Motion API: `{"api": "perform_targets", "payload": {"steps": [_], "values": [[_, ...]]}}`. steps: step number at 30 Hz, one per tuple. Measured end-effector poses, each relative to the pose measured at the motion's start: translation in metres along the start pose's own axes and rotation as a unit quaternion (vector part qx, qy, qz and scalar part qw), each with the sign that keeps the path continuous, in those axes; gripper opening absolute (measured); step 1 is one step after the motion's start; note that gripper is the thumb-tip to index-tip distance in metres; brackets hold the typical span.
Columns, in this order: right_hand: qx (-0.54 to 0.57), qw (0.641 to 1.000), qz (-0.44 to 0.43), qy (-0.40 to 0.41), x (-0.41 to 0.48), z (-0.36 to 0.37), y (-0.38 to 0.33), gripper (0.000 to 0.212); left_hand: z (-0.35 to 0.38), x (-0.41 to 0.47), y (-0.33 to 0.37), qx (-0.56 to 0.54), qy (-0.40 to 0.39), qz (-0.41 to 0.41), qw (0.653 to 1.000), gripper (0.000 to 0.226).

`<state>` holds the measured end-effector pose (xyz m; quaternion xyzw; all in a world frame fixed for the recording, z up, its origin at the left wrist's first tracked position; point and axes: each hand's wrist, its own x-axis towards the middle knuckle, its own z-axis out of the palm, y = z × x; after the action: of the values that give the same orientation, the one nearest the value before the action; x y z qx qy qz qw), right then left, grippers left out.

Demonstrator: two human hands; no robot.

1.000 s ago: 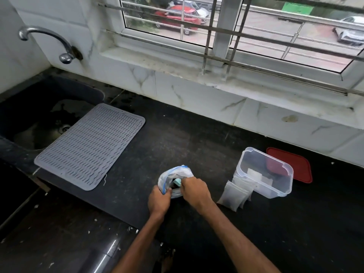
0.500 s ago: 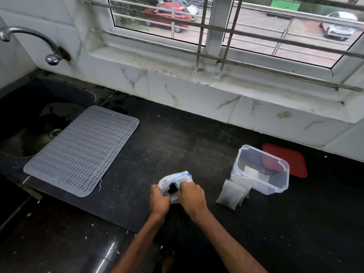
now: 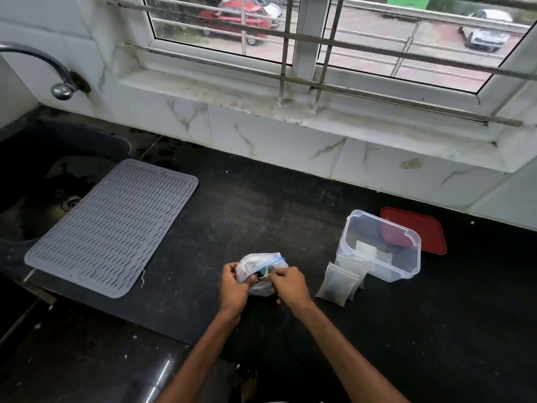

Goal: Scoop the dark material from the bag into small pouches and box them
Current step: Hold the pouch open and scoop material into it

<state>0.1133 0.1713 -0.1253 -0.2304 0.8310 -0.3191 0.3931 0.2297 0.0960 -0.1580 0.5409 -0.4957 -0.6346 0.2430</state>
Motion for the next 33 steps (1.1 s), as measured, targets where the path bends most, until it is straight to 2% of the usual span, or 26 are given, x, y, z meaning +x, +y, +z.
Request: {"api": "perform_targets", "payload": {"steps": [2, 6, 9, 13, 17, 21, 23, 25, 28, 31, 33], "values": [[0.006, 1.0, 0.011, 0.001, 0.001, -0.001, 0.003, 0.02, 0.002, 0.002, 0.001, 0.005, -0.009, -0.001, 1.0, 0.035], [-0.153, 0.986, -0.028, 0.063, -0.001, 0.004, 0.002, 0.022, 0.007, 0.004, 0.002, 0.013, -0.036, -0.017, 0.999, 0.021], [-0.211, 0.973, -0.044, 0.083, -0.003, 0.01, -0.001, 0.025, 0.007, 0.006, 0.003, 0.023, -0.018, -0.029, 0.999, 0.026], [-0.151, 0.987, -0.02, 0.053, -0.001, 0.009, 0.0, 0.024, 0.005, 0.01, 0.004, 0.033, -0.019, -0.05, 0.998, 0.029], [-0.062, 0.997, 0.025, 0.03, 0.001, 0.001, 0.001, 0.021, 0.004, 0.008, 0.012, 0.037, -0.059, -0.062, 0.996, 0.025], [-0.22, 0.972, -0.046, 0.064, -0.005, 0.003, 0.0, 0.025, 0.003, 0.008, 0.012, 0.058, -0.039, -0.051, 0.996, 0.028], [-0.258, 0.961, -0.075, 0.069, -0.008, 0.006, 0.0, 0.026, 0.002, 0.012, 0.007, 0.077, -0.023, -0.036, 0.996, 0.03], [-0.235, 0.968, -0.065, 0.055, -0.006, 0.005, 0.004, 0.026, 0.004, 0.014, 0.002, 0.074, -0.011, -0.028, 0.997, 0.033], [-0.181, 0.982, -0.038, 0.032, 0.0, 0.0, 0.009, 0.024, 0.009, 0.008, 0.011, 0.091, 0.012, -0.025, 0.995, 0.015], [-0.116, 0.993, -0.014, 0.004, 0.0, -0.004, 0.01, 0.02, 0.011, 0.007, 0.015, 0.092, 0.009, -0.034, 0.995, 0.026], [-0.111, 0.994, -0.01, 0.007, 0.002, -0.004, 0.012, 0.02, 0.011, 0.007, 0.014, 0.103, 0.021, -0.032, 0.994, 0.033]]}}
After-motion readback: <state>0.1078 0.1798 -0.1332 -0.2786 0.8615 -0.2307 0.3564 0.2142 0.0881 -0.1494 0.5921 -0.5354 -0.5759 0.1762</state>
